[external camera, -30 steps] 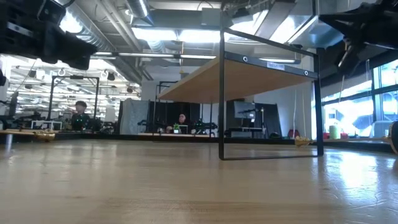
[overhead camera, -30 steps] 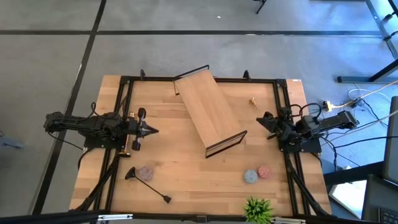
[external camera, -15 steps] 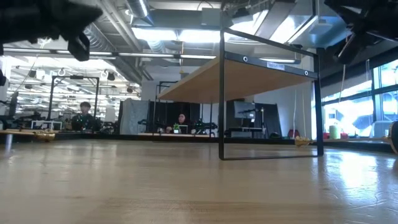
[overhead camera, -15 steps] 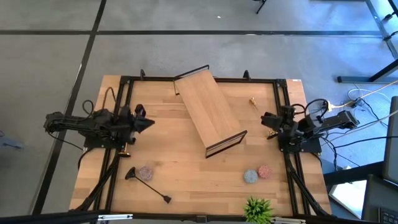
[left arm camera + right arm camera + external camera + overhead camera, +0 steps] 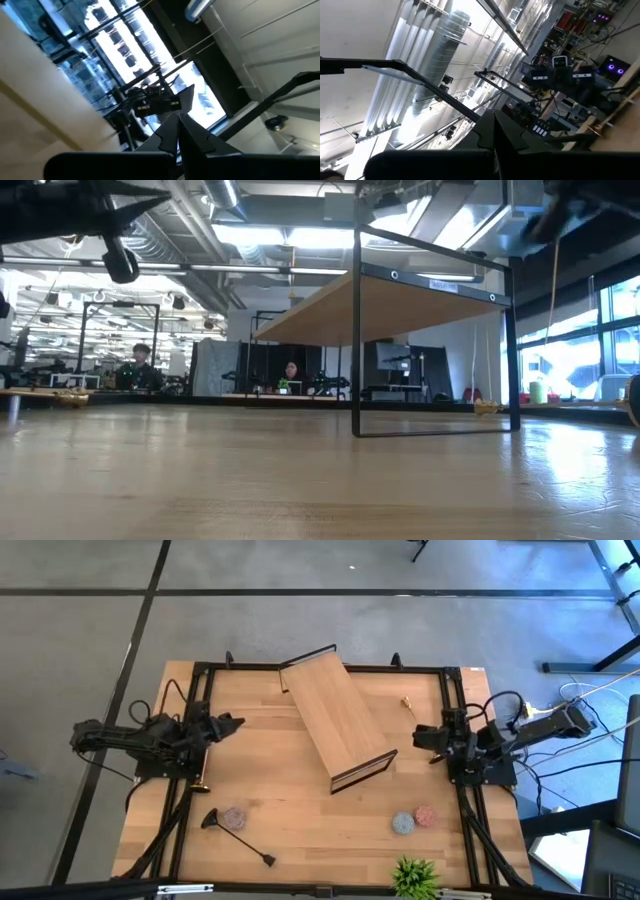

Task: Pick & Place candle stick holders
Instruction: Adjust the shelf on the table

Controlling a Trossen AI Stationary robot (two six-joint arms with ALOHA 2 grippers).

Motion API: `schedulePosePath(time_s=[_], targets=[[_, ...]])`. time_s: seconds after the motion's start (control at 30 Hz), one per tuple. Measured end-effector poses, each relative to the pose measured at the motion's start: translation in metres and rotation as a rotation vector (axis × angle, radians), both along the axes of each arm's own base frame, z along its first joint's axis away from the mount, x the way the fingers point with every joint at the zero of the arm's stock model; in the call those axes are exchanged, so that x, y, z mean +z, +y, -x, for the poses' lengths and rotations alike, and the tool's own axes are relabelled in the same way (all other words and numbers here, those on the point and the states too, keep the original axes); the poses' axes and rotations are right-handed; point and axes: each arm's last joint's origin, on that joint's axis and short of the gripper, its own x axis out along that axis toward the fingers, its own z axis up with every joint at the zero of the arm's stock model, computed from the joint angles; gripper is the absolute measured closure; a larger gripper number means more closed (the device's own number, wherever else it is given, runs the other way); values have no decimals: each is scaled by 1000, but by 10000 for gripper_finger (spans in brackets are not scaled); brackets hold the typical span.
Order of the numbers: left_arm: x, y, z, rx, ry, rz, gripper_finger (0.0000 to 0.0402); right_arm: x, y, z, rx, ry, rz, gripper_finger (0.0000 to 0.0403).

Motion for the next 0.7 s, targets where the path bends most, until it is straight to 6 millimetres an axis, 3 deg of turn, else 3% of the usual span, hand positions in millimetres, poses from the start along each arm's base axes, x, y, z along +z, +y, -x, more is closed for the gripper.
schedulePosePath(time_s=[0.23, 0.37, 0.53, 0.7], targets=[[16, -2, 1, 7, -162, -72, 395, 59, 17, -37, 116, -32, 163, 402], [25, -7, -6, -28, -139, -142, 395, 82, 31, -64, 236, 1, 285, 402], [44, -15, -26, -118, -76, -173, 395, 91, 53, -96, 395, 249, 391, 402], [64, -31, -59, -181, 20, -268, 395, 81, 71, -114, 487, 583, 418, 402]])
